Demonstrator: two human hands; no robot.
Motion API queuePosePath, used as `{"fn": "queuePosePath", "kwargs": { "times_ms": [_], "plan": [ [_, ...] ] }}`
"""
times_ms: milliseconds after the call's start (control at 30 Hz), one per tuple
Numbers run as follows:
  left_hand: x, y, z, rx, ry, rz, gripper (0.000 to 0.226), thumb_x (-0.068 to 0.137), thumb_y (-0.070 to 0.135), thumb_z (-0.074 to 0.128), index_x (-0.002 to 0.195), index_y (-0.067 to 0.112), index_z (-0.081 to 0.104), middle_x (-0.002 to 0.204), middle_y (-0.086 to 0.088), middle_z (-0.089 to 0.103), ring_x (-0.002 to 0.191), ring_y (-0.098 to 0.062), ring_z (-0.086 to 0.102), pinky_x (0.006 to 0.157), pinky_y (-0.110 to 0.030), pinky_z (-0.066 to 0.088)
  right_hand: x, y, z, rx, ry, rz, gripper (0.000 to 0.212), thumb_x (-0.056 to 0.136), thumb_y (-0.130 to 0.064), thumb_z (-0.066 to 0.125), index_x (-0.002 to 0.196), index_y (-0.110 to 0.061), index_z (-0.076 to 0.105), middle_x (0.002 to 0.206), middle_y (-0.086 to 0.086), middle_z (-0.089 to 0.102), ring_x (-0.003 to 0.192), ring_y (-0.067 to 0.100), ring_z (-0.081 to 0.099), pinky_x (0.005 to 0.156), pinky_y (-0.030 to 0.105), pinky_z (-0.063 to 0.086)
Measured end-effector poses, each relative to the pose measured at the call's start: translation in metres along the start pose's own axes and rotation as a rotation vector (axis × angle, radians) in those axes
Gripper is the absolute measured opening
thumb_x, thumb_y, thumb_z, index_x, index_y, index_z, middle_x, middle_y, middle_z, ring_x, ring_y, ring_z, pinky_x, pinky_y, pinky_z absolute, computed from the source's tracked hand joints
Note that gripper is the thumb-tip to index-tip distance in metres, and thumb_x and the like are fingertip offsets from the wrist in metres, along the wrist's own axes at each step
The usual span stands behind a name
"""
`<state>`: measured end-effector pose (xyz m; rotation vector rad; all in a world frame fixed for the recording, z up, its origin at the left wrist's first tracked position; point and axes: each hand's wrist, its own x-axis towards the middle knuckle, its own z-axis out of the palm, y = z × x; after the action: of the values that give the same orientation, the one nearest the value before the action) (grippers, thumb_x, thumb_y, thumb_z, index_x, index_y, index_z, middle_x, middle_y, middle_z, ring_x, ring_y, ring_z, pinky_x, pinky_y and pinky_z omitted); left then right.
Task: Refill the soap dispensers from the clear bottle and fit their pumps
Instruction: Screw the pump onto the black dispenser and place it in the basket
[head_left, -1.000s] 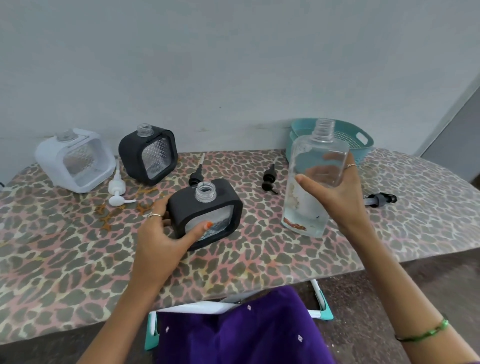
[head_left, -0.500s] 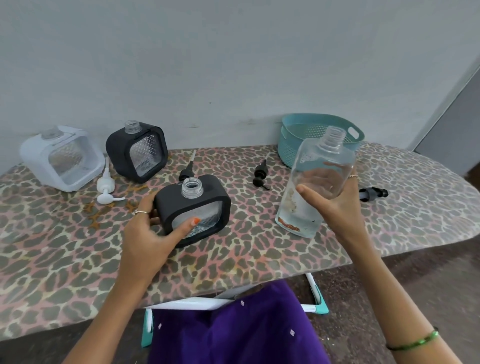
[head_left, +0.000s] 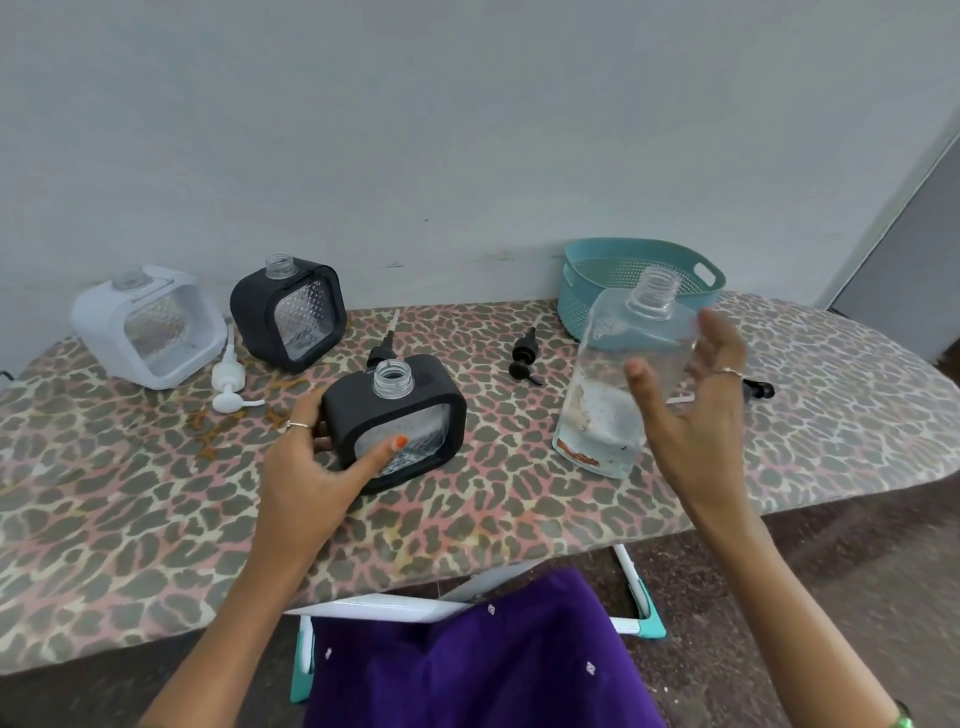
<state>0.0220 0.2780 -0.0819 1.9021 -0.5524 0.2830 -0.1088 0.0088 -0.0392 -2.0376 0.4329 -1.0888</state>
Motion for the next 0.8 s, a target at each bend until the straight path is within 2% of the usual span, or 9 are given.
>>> {"fn": "queuePosePath", "kwargs": {
  "times_ms": [67, 133, 233, 333, 467, 567, 667, 733, 800],
  "plan": [
    [-0.001, 0.001, 0.001, -0.016, -0.003, -0.007, 0.064, 0.066, 0.044, 0.075, 0.122, 0.025, 0.051, 0.101, 0.024, 0.058, 0.089, 0.013, 0.057, 0.072, 0.0, 0.043, 0.0, -0.015, -0.004, -0.064, 0.161, -0.167, 0.066, 0.09, -0.04, 0.06, 0.137, -0.003, 0.033, 0.138, 0.013, 0.041, 0.128, 0.025, 0.043, 0.105, 0.048, 0.038],
    [-0.003, 0.001, 0.003, -0.029, -0.011, -0.008, 0.062, 0.066, 0.044, 0.075, 0.121, 0.028, 0.05, 0.102, 0.025, 0.058, 0.09, 0.017, 0.056, 0.073, -0.001, 0.044, -0.001, -0.035, -0.007, -0.064, 0.229, -0.361, 0.049, 0.091, -0.021, 0.061, 0.126, 0.009, 0.042, 0.125, 0.021, 0.048, 0.119, 0.03, 0.048, 0.101, 0.046, 0.042],
    [-0.003, 0.0, 0.003, -0.033, -0.014, 0.003, 0.062, 0.066, 0.041, 0.076, 0.121, 0.025, 0.051, 0.102, 0.023, 0.06, 0.091, 0.015, 0.058, 0.075, -0.007, 0.049, -0.005, -0.061, 0.008, -0.032, 0.017, -0.467, 0.021, 0.09, -0.008, 0.058, 0.107, 0.003, 0.056, 0.105, 0.006, 0.055, 0.096, 0.013, 0.055, 0.088, 0.025, 0.049],
    [0.0, -0.002, -0.006, -0.03, 0.003, -0.009, 0.061, 0.066, 0.041, 0.076, 0.12, 0.026, 0.051, 0.102, 0.023, 0.06, 0.09, 0.015, 0.058, 0.073, -0.004, 0.047, 0.003, -0.072, 0.05, -0.094, -0.337, -0.254, 0.015, 0.094, -0.013, 0.055, 0.107, -0.008, 0.061, 0.105, 0.002, 0.061, 0.088, 0.005, 0.057, 0.082, 0.016, 0.05],
    [0.002, 0.002, -0.003, -0.025, -0.003, -0.022, 0.061, 0.064, 0.047, 0.074, 0.117, 0.03, 0.05, 0.1, 0.025, 0.058, 0.087, 0.017, 0.056, 0.07, -0.004, 0.046, 0.032, -0.047, 0.099, -0.361, -0.505, -0.04, 0.028, 0.096, -0.01, 0.047, 0.123, -0.006, 0.055, 0.129, 0.01, 0.049, 0.092, 0.014, 0.054, 0.083, 0.021, 0.041],
    [0.001, 0.002, 0.0, -0.029, -0.008, -0.036, 0.061, 0.063, 0.051, 0.074, 0.116, 0.035, 0.049, 0.1, 0.026, 0.058, 0.09, 0.013, 0.058, 0.071, -0.008, 0.047, 0.043, -0.03, 0.126, -0.543, -0.565, 0.184, 0.035, 0.092, -0.005, 0.045, 0.127, -0.002, 0.048, 0.146, 0.023, 0.024, 0.121, 0.037, 0.045, 0.101, 0.037, 0.039],
    [0.001, 0.0, 0.0, -0.02, -0.008, -0.024, 0.062, 0.064, 0.054, 0.077, 0.117, 0.035, 0.049, 0.102, 0.023, 0.059, 0.093, 0.007, 0.059, 0.076, -0.016, 0.049, 0.046, -0.016, 0.143, -0.671, -0.589, 0.343, 0.039, 0.09, -0.003, 0.041, 0.129, 0.0, 0.044, 0.152, 0.03, 0.001, 0.13, 0.05, 0.03, 0.109, 0.053, 0.03],
    [0.001, -0.001, -0.001, -0.017, -0.003, -0.019, 0.064, 0.064, 0.062, 0.075, 0.116, 0.037, 0.048, 0.102, 0.021, 0.061, 0.095, 0.006, 0.059, 0.077, -0.016, 0.049, 0.046, -0.005, 0.151, -0.705, -0.584, 0.365, 0.042, 0.091, -0.002, 0.039, 0.133, 0.001, 0.041, 0.151, 0.033, 0.002, 0.127, 0.05, 0.036, 0.106, 0.051, 0.036],
    [0.002, -0.002, -0.001, -0.01, 0.0, -0.007, 0.065, 0.063, 0.063, 0.07, 0.118, 0.034, 0.049, 0.104, 0.015, 0.063, 0.097, 0.002, 0.06, 0.079, -0.018, 0.05, 0.046, 0.004, 0.156, -0.703, -0.556, 0.337, 0.039, 0.092, -0.001, 0.04, 0.131, 0.002, 0.044, 0.148, 0.032, 0.017, 0.121, 0.045, 0.044, 0.101, 0.048, 0.042]
  ]
}}
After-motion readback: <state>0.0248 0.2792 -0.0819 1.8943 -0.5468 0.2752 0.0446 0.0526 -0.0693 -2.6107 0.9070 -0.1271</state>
